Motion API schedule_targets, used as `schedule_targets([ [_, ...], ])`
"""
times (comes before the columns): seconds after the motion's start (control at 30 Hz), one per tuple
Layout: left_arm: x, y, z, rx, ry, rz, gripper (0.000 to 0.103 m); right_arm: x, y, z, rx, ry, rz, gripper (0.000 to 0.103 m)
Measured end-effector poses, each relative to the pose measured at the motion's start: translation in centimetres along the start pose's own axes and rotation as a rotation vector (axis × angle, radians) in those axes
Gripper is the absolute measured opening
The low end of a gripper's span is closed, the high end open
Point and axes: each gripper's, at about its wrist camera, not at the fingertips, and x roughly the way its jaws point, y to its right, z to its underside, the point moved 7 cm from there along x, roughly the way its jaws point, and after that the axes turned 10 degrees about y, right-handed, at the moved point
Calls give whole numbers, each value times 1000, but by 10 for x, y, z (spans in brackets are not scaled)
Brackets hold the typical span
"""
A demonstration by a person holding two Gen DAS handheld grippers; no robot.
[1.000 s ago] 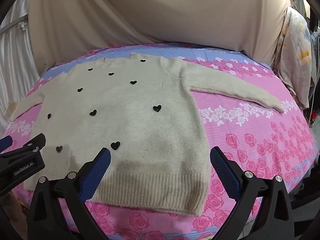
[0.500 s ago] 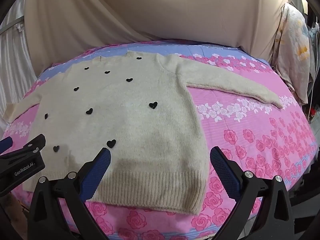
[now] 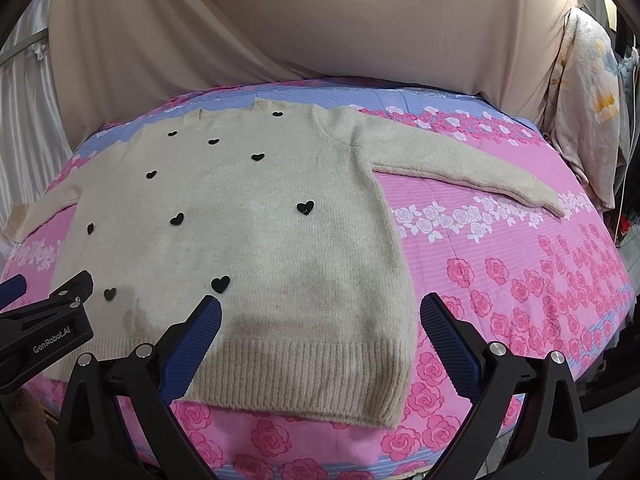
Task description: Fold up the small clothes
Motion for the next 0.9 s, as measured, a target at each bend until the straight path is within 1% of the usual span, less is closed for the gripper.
schedule_targets([
  [0.9, 4, 3, 3, 5, -16, 2, 98, 1, 6, 3, -6, -8, 7, 98],
])
